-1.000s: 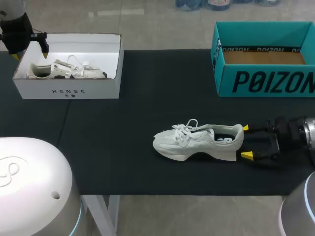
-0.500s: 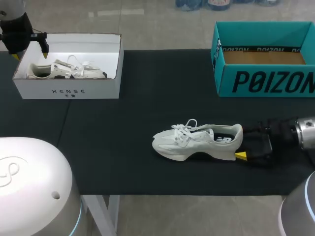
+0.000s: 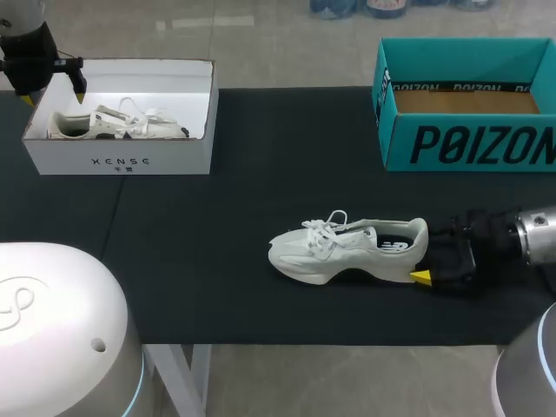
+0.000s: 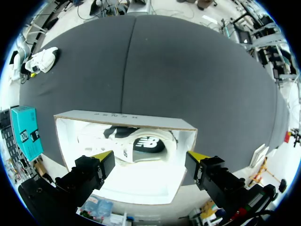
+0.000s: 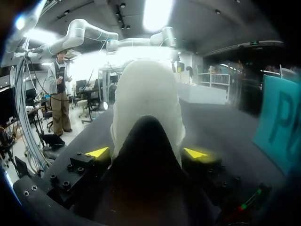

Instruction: Take the shoe out of the shoebox, open the shoe tongue, remove and reinsert the insole, then place the shoe into the shoebox

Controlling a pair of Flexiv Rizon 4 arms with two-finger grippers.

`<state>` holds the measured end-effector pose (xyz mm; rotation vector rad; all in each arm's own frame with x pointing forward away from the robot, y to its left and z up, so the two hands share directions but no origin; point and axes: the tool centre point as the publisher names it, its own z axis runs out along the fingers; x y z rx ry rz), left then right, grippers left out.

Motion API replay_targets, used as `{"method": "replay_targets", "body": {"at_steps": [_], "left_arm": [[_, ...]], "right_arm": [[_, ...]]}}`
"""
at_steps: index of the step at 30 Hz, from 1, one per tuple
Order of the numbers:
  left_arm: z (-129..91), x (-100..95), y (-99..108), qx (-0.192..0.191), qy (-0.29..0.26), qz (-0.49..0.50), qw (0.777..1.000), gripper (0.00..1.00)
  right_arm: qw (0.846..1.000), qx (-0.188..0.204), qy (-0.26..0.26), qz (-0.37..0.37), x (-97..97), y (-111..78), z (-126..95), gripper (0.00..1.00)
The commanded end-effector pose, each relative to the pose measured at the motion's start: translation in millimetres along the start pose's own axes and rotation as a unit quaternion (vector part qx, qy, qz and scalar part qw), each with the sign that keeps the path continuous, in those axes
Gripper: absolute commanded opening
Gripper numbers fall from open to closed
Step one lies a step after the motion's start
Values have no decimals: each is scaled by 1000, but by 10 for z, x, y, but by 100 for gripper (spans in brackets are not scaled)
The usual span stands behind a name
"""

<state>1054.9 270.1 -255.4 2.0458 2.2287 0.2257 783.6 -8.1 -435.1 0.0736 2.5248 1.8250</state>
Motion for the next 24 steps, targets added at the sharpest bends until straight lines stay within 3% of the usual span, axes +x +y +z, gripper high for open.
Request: {"method": "replay_targets", "body": {"at_steps": [1,21,22,23,24], "left_arm": [[-1,2,1,0,0,0,1000,100],[-1,2,1,0,0,0,1000,100],[-1,2,1,0,0,0,1000,100],[-1,2,1,0,0,0,1000,100],[-1,2,1,0,0,0,1000,100]], "right_arm": [[1000,1,2,1,2,-17,50,100],[1000,-3,-1,7,-10,-22,90,100],[1000,2,-6,10,-9,-31,90,89],[1000,6,-7,13,-8,-42,94,51],[1000,11,-9,17,-8,-52,102,36]]}}
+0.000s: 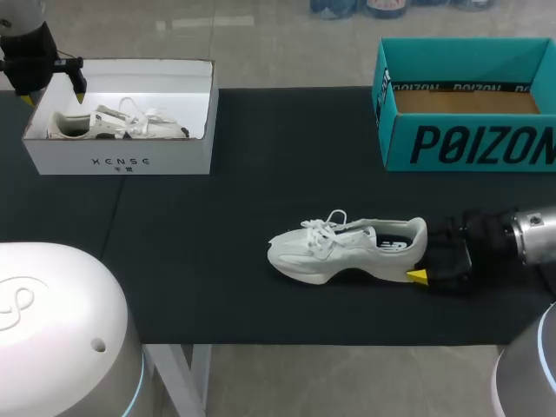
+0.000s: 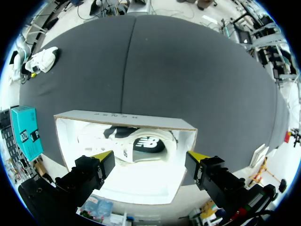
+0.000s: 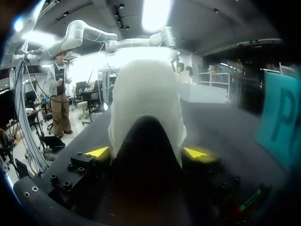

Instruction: Take the shoe out of the shoebox, open the shoe tongue, remove and reinsert the insole, then place the shoe into the shoebox

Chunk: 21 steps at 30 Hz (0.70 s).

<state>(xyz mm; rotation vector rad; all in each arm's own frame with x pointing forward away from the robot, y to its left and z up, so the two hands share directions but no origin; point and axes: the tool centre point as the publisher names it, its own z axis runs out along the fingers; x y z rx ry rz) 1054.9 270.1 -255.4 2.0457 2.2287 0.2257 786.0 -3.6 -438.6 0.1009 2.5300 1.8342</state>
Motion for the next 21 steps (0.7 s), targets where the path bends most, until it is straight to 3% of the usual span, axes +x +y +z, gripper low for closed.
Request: {"method": "replay_targets", "body": {"at_steps": [1,2,21], "left_arm": [[-1,2,1,0,0,0,1000,100],[-1,2,1,0,0,0,1000,100],[-1,2,1,0,0,0,1000,100]], "right_arm": [[1000,15,-10,9,15,-43,55,6],[1000,15,-10,9,15,-43,55,0],[1000,15,-10,9,15,-43,55,0]]}}
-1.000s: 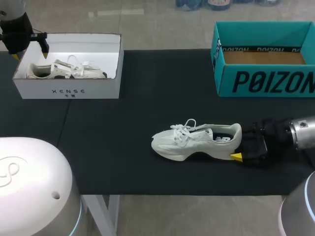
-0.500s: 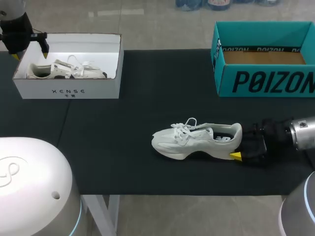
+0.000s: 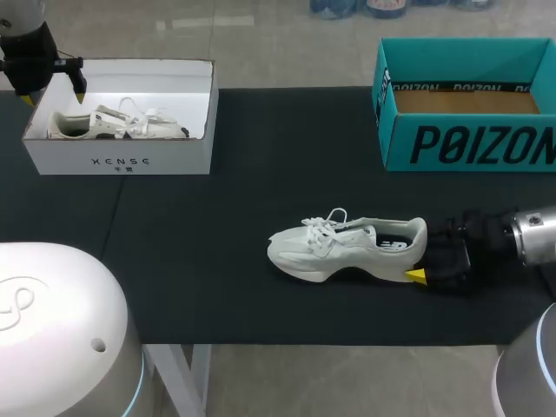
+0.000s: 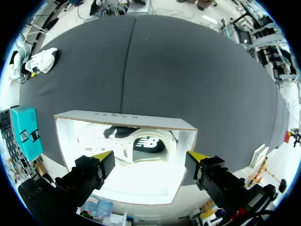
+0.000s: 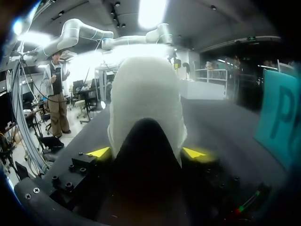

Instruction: Take the shoe out of the shoebox, open the shoe tongue, remove and reinsert the insole, then place the shoe into the shoebox

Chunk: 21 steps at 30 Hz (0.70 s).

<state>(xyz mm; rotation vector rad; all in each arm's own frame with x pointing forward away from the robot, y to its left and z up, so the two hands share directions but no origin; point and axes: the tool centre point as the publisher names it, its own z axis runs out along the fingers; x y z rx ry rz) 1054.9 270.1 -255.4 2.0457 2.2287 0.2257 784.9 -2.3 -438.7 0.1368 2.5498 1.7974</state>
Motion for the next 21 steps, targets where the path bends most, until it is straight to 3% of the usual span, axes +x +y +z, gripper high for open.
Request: {"method": "replay_targets", "body": {"at_steps": [1,11,16,21], "left_arm": [[-1,2,1,0,0,0,1000,100],[-1,2,1,0,0,0,1000,100],[-44,-544,-217,15,-13,35,999,100],[-150,-1092,-564,26,-17,54,998,100]], "right_arm": [[1000,1,-1,1,3,-44,43,0],[1000,1,-1,1,3,-44,43,0],[1000,1,-1,1,3,-44,43,0],[1000,1,-1,1,3,-44,43,0]]}}
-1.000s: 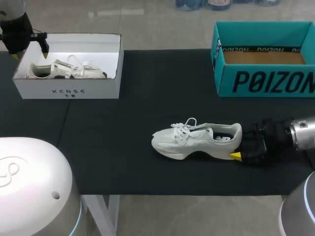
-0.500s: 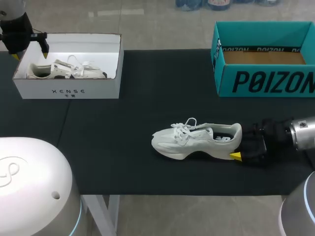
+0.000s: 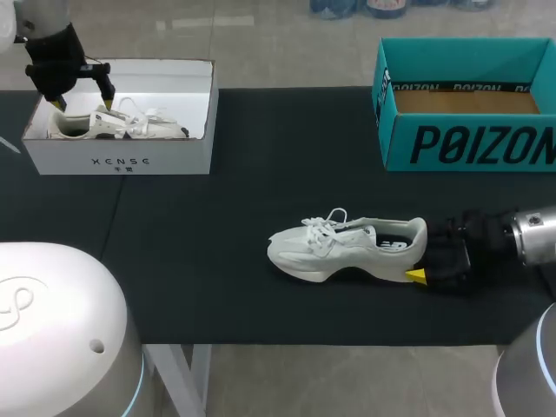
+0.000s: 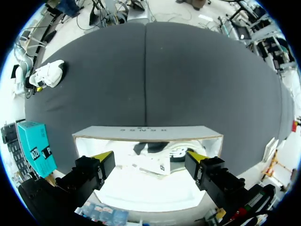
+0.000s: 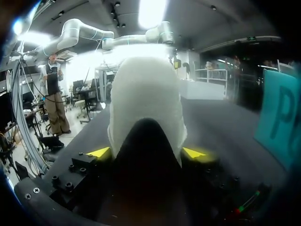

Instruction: Take the shoe out of the shoebox, open the shoe tongue, remove and reinsert the insole, then place the shoe into the shoebox

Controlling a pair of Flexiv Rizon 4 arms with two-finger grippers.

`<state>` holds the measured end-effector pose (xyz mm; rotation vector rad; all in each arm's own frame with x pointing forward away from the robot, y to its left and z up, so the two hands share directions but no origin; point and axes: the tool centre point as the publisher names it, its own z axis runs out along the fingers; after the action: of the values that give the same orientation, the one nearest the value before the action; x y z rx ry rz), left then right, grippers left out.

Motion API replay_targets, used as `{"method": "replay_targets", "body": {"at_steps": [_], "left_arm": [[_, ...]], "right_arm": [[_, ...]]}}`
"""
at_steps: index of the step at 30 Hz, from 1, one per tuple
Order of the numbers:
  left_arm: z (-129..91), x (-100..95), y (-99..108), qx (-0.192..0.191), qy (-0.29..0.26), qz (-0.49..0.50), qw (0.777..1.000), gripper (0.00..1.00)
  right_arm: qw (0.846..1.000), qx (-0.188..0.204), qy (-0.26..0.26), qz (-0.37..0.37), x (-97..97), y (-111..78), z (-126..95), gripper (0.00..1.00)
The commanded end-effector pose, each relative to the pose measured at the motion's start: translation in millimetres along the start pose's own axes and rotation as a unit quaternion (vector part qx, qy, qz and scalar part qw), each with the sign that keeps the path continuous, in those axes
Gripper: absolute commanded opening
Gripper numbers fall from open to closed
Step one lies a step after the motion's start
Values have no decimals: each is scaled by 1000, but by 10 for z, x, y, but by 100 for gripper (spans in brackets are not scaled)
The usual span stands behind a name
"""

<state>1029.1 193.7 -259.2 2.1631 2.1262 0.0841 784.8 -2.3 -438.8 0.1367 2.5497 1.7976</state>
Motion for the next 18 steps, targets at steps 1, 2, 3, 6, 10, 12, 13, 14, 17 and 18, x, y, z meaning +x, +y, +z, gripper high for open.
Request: {"method": "replay_targets", "body": {"at_steps": [1,2,3,6,10,12,13,14,17,18], "left_arm": [[-65,-521,-298,-4,23,6,1000,100],[-59,-620,-361,2,21,8,1000,100],[-53,-677,-396,4,21,8,1000,100],[-29,-998,-604,17,21,-1,1000,100],[-16,-1379,-892,23,25,-13,999,100],[-8,-1519,-997,24,27,-22,999,100],[1,-1600,-1053,24,28,-28,999,100],[9,-1692,-1111,25,36,-41,998,100],[22,-1865,-1209,22,56,-68,996,100],[21,-1913,-1233,23,57,-73,995,100]], "right_arm": [[1000,1,-1,1,2,-44,43,0],[1000,1,-1,1,2,-44,43,0],[1000,1,-1,1,2,-44,43,0],[1000,1,-1,1,2,-44,43,0],[1000,1,-1,1,2,-44,43,0],[1000,1,-1,1,2,-44,43,0],[1000,1,-1,1,2,-44,43,0],[1000,1,-1,1,2,-44,43,0],[1000,1,-1,1,2,-44,43,0],[1000,1,-1,1,2,-44,43,0]]}}
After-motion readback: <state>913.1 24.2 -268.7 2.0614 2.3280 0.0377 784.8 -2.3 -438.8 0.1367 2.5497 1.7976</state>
